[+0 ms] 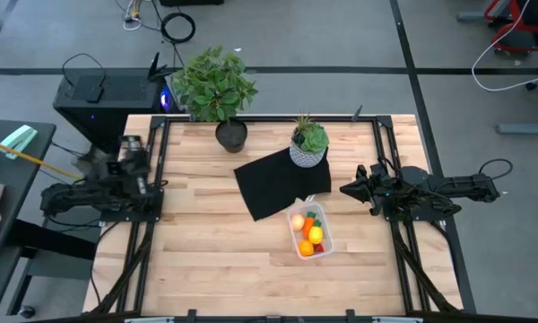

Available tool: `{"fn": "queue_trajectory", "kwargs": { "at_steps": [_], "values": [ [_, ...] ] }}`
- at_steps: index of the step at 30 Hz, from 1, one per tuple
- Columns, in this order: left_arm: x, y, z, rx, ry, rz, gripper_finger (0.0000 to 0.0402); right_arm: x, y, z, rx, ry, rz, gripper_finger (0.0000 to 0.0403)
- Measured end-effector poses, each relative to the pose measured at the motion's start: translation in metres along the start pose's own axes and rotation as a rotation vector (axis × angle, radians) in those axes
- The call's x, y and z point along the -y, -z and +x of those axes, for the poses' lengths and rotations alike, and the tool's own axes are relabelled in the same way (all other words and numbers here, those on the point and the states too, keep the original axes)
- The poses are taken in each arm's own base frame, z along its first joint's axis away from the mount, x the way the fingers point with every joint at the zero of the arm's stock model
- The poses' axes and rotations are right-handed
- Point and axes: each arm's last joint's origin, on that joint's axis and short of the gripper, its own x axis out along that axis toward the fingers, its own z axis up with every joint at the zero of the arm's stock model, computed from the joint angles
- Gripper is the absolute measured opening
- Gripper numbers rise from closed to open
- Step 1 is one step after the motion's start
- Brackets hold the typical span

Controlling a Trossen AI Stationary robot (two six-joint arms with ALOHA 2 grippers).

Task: Pick and placing Produce into tupperware
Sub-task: Return to Home Position

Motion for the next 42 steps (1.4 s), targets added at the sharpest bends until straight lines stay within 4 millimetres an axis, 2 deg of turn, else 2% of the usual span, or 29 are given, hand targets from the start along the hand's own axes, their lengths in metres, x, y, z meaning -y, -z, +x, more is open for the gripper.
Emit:
{"fn": "queue_trajectory", "kwargs": {
  "at_steps": [8,19,25,42],
  "values": [
    [0.008,0.036,-0.007,-0.389,0.04,-0.112,0.0,0.0,0.0,0.0,0.0,0.0,0.0,0.003],
    [0.013,0.062,-0.024,-0.713,0.04,-0.217,0.0,0.0,0.0,0.0,0.0,0.0,0.0,0.003],
    [0.014,0.064,-0.025,-0.739,0.047,-0.242,0.0,0.0,0.0,0.0,0.0,0.0,0.0,0.003],
    [0.02,0.082,-0.05,-1.06,0.186,-0.284,0.0,0.0,0.0,0.0,0.0,0.0,0.0,0.003]
  ]
}}
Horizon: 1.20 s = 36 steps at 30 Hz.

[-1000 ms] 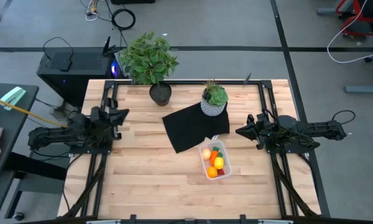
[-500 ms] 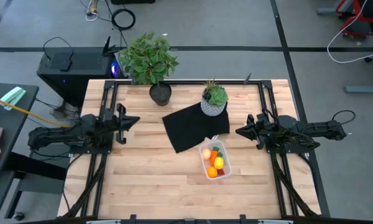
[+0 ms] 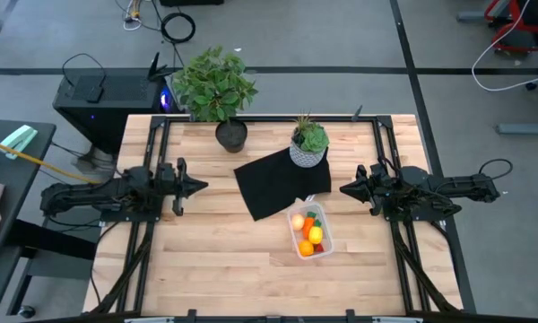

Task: Pick and placing Produce into tupperware
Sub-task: Return to Home Position

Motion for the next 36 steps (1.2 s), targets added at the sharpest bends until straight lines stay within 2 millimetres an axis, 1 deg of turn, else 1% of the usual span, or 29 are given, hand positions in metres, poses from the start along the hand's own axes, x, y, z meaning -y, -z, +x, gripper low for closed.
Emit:
{"fn": "queue_trajectory", "kwargs": {
  "at_steps": [8,15,18,36],
  "values": [
    [0.001,0.004,0.0,-0.047,0.036,0.008,0.0,0.0,0.0,0.0,0.0,0.0,0.0,0.003],
    [0.004,0.01,0.0,-0.104,0.067,0.1,0.0,0.0,0.0,0.0,0.0,0.0,0.0,0.003],
    [0.003,0.012,0.001,-0.129,0.049,0.133,0.0,0.0,0.0,0.0,0.0,0.0,0.0,0.003],
    [0.003,0.012,0.003,-0.132,0.045,0.133,0.0005,0.0,0.0,0.0,0.0,-0.001,0.0,0.003]
  ]
}}
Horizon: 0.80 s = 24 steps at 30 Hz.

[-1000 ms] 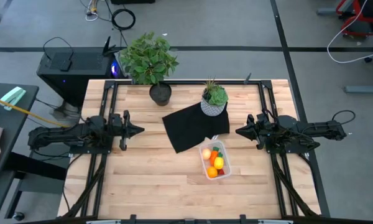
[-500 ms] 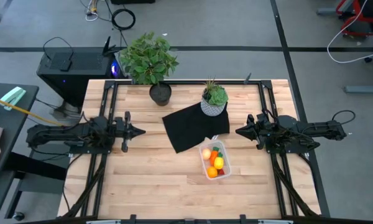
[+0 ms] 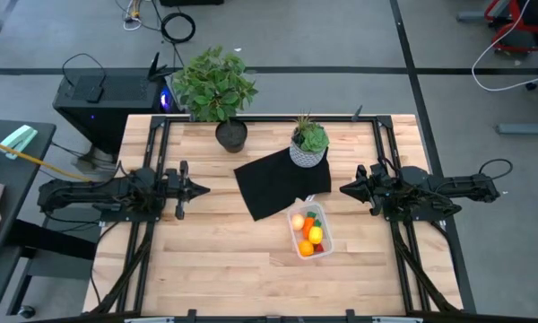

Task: Pick and placing Produce into tupperware
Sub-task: Return to Home Position

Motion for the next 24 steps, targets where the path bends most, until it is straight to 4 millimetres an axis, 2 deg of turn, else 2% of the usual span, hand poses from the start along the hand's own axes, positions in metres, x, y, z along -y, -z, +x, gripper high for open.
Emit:
{"fn": "queue_trajectory", "kwargs": {
  "at_steps": [21,24],
  "values": [
    [-0.0006,0.0001,0.0,-0.001,-0.014,-0.052,0.0006,0.0,0.0,0.0,0.0,0.0,0.0,0.003],
    [-0.0006,0.0002,0.0,-0.002,-0.016,-0.052,0.0005,0.0,0.0,0.0,0.0,0.001,-0.071,0.003]
  ]
}}
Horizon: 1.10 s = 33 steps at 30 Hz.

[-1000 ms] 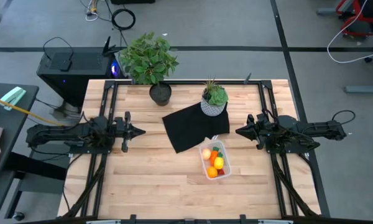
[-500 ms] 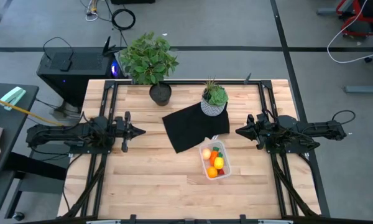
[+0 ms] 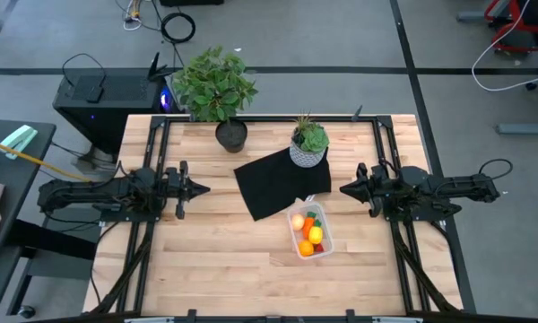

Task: Pick and placing Produce into tupperware
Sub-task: Return to Home Position

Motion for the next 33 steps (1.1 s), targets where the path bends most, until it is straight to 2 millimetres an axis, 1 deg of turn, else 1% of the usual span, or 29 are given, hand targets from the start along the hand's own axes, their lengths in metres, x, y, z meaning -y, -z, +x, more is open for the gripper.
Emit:
{"fn": "queue_trajectory", "kwargs": {
  "at_steps": [4,7,10,14,20,24,27,33],
  "values": [
    [0.0,0.0,0.0,0.0,0.0,0.001,0.0014,0.0,0.0,0.0,0.0,0.0,-0.16,0.003],
    [0.0,0.0,0.0,0.0,0.0,0.002,0.0011,0.0,0.0,0.0,0.0,0.0,-0.265,0.003],
    [0.0,0.0,0.0,0.0,0.0,0.003,0.0005,0.0,0.0,0.0,0.0,0.0,-0.34,0.003],
    [-0.0003,0.0,0.0,0.0,-0.011,0.012,0.0009,0.0,0.0,0.0,0.0,0.0,-0.421,0.003],
    [-0.0007,0.0001,0.0,-0.001,-0.024,0.034,0.0004,0.0,0.0,0.0,0.0,0.0,-0.42,0.003],
    [-0.0009,0.0,0.0,0.0,-0.029,0.024,0.0012,0.0,0.0,0.0,0.0,0.0,-0.42,0.003],
    [-0.0009,0.0,0.0,0.001,-0.03,0.0,0.0015,0.0,0.0,0.0,0.0,0.0,-0.424,0.003],
    [-0.0009,-0.0005,0.0,0.007,-0.03,-0.047,0.0006,0.0,0.0,0.0,0.0,0.0,-0.424,0.003]
  ]
}}
